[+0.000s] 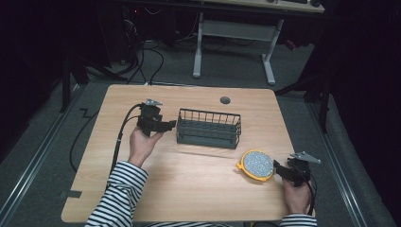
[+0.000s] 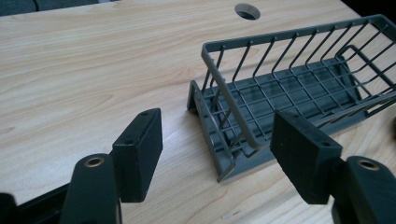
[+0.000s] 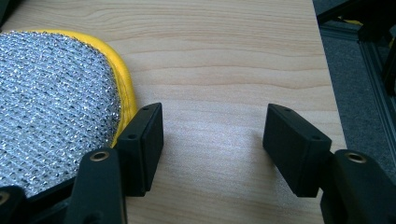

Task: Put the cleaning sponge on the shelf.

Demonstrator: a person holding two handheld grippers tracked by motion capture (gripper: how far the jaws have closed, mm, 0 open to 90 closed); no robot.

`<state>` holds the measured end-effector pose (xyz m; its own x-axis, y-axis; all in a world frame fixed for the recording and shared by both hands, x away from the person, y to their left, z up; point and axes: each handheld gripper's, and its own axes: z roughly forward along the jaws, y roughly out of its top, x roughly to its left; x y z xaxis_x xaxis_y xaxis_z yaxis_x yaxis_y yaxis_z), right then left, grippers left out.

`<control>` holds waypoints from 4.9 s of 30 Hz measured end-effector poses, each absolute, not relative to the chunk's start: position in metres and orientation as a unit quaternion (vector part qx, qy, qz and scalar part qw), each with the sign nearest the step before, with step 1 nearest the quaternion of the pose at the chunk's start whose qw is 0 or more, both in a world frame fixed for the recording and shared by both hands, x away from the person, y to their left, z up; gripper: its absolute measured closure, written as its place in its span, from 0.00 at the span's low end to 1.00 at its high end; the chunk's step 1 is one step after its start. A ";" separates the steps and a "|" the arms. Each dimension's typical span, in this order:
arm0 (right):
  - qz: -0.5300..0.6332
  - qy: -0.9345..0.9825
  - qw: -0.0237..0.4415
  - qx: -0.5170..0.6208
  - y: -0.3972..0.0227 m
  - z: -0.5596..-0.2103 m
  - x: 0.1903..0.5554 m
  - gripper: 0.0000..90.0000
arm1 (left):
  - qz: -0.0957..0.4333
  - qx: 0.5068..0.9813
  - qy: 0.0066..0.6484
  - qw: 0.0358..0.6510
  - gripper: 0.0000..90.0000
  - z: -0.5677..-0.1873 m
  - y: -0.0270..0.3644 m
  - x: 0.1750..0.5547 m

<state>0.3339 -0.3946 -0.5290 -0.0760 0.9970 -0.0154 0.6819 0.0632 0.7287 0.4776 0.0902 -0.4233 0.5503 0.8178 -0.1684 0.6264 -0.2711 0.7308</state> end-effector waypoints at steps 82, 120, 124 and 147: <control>0.287 0.678 0.275 0.619 -0.395 -0.529 0.334 0.42 | 0.105 0.812 0.432 0.377 0.77 -0.448 0.075 0.468; 0.287 0.677 0.274 0.620 -0.394 -0.529 0.334 0.42 | 0.123 0.791 0.454 0.392 0.45 -0.446 0.086 0.469; 0.287 0.676 0.274 0.620 -0.394 -0.529 0.334 0.42 | 0.133 0.781 0.451 0.410 0.41 -0.439 0.095 0.459; 0.296 0.683 0.268 0.612 -0.396 -0.529 0.333 0.47 | 0.186 0.732 0.535 0.378 0.38 -0.505 0.180 0.382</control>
<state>0.3332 -0.3964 -0.5289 -0.1080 0.9941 -0.0039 0.6777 0.0765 0.7313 0.3817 0.1800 -0.5050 0.3590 0.9239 -0.1321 0.6429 -0.1422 0.7527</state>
